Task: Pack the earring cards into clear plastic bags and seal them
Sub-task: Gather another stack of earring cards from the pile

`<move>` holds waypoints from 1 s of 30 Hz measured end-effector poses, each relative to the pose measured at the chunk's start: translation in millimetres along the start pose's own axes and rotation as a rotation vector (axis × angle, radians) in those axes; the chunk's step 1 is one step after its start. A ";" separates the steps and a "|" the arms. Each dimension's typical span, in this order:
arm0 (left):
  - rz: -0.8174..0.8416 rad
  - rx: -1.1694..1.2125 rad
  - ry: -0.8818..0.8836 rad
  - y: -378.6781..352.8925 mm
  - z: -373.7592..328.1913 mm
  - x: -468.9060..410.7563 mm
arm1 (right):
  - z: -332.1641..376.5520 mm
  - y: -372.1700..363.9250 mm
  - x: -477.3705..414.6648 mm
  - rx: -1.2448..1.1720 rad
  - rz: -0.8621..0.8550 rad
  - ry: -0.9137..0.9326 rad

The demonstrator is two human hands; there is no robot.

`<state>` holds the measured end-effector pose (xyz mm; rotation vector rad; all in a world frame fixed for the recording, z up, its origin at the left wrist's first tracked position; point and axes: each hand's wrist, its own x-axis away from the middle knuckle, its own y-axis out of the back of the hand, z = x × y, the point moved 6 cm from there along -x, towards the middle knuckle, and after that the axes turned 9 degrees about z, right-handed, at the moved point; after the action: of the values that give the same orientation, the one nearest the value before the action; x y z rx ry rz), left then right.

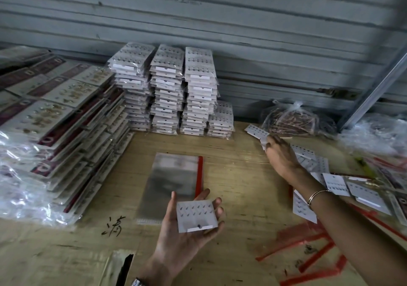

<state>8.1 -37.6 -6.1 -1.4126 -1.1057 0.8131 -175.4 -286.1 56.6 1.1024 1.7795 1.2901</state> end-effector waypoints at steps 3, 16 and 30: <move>-0.038 -0.058 -0.053 1.2 -5.7 -2.6 | 6.9 22.1 11.4 -0.063 -0.257 -0.007; -0.100 -0.162 -0.171 17.3 -13.5 -9.7 | 121.4 28.7 160.1 -2.149 0.095 -0.548; 0.095 -0.141 -0.149 -0.2 -0.6 -10.0 | 165.0 6.0 192.2 -2.313 0.156 -0.569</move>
<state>5.4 -47.1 -6.9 -1.5519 -1.2373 0.9361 -110.1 -46.2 7.5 0.0118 -0.6749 1.6596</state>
